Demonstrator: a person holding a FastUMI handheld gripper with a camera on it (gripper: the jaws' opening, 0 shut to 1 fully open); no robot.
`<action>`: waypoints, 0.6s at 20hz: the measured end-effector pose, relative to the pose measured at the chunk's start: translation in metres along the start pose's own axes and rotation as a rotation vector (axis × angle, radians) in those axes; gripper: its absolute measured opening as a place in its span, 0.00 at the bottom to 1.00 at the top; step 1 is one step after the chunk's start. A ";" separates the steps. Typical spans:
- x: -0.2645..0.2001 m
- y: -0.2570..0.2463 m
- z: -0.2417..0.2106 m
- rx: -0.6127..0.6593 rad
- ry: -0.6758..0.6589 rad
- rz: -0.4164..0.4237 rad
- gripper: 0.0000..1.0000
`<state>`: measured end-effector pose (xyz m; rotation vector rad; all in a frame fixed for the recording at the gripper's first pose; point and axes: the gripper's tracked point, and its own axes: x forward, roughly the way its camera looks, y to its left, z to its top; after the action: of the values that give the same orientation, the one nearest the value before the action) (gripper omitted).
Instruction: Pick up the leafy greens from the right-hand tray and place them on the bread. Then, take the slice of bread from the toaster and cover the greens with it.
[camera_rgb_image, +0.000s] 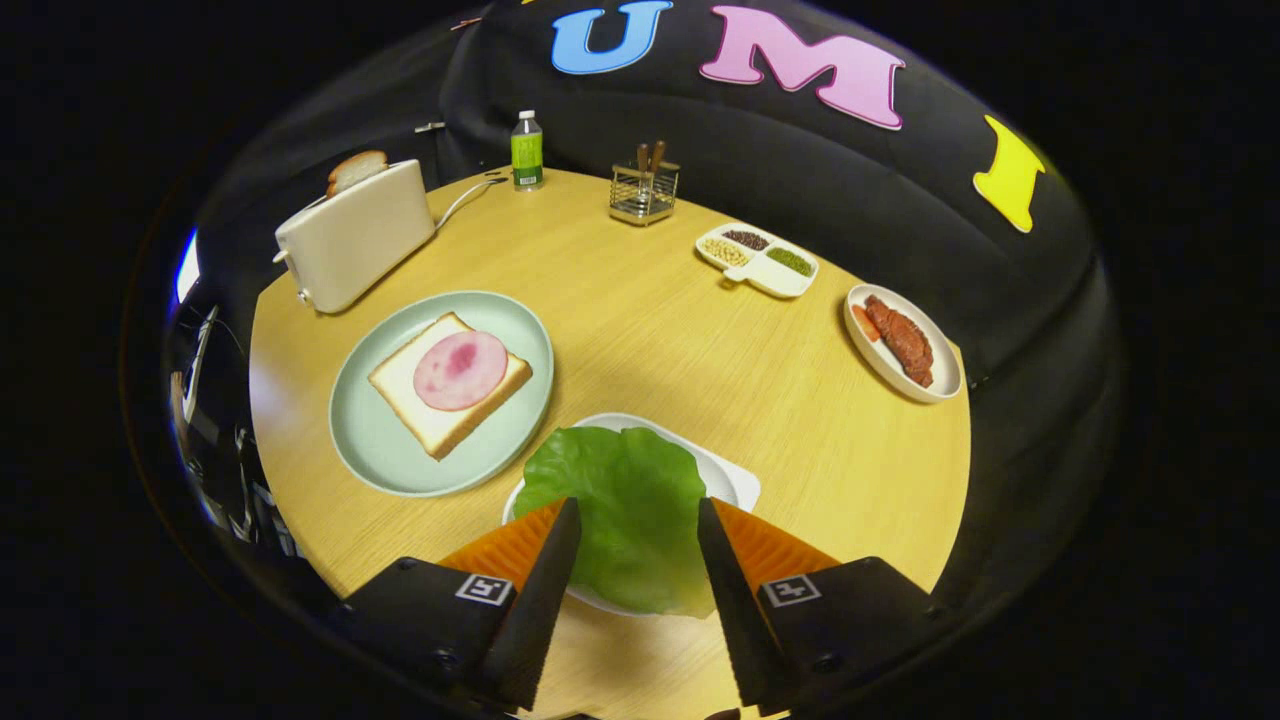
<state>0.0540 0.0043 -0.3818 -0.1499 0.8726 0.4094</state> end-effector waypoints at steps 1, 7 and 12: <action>0.005 0.001 -0.007 0.014 0.024 0.011 0.71; 0.019 0.010 -0.034 0.025 0.132 0.085 0.68; 0.022 0.002 -0.035 0.052 0.103 0.056 0.16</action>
<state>0.0411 0.0023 -0.4210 -0.0992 0.9902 0.4334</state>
